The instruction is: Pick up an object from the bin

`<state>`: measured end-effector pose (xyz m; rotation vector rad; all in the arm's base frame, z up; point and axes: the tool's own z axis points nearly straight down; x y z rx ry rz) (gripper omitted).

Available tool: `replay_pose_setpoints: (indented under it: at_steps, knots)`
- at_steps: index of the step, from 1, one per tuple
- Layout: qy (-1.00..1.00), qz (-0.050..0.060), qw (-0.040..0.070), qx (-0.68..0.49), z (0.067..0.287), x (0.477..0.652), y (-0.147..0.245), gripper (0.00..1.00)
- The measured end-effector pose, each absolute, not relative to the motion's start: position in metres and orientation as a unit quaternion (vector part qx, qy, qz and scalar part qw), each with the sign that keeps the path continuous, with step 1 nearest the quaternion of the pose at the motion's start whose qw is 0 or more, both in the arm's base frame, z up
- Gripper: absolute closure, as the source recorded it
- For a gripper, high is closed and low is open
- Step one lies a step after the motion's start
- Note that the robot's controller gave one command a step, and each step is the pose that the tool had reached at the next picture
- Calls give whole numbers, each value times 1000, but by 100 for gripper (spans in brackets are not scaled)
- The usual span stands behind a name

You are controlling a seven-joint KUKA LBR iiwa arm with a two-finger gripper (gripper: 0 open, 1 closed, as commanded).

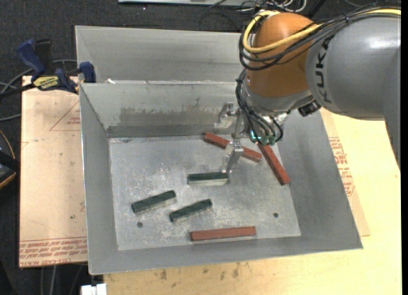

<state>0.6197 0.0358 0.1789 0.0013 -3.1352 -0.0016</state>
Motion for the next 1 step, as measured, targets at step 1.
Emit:
replay_pose_setpoints:
  at_steps: [1]
  knots:
    - [-1000, -1, -1, 0, 184, 621, 36, 0]
